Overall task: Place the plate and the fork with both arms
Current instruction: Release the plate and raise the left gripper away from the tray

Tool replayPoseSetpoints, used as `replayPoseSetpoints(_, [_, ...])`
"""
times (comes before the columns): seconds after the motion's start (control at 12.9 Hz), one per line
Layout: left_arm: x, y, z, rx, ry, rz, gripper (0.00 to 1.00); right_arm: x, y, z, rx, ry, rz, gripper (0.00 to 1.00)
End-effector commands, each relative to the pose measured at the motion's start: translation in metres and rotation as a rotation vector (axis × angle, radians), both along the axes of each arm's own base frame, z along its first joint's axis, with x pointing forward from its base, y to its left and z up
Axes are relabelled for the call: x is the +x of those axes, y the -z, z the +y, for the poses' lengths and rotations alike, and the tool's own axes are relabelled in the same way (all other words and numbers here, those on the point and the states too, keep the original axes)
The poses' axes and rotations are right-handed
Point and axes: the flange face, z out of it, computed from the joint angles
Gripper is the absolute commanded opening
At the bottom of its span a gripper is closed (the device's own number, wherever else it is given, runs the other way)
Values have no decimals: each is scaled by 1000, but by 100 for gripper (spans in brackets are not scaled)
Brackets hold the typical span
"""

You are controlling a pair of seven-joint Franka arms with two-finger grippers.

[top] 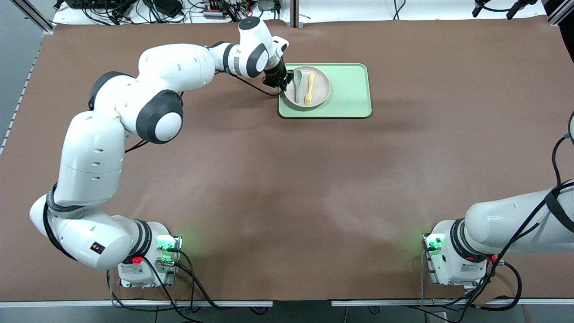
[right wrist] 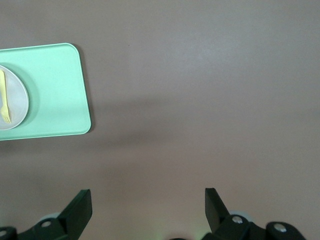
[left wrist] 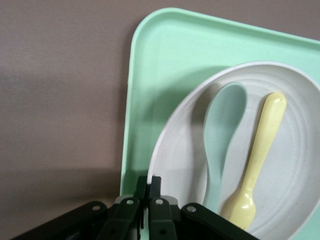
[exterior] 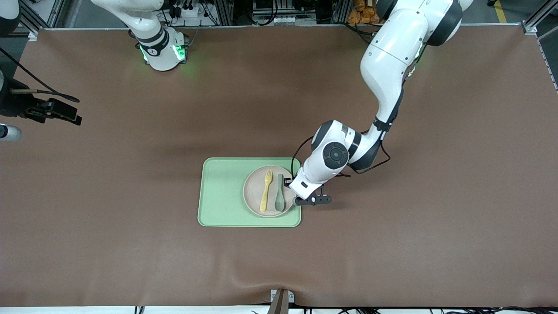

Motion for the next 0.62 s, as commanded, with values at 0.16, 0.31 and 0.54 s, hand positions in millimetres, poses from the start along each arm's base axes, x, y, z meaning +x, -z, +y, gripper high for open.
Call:
replayPoseSetpoints(0.16, [0,3,-13,-22,-43,-6,44,-1,-2,-4,21,-3,3,100])
replayPoseSetpoints(0.31, [0,-6,-15,-18,-37,-21,100,-1,-2,-1,21,-9,1,100])
replayPoseSetpoints(0.54, [15,-51,-2,-19,-46,-75,100,4,0,9,22,-27,-10,100])
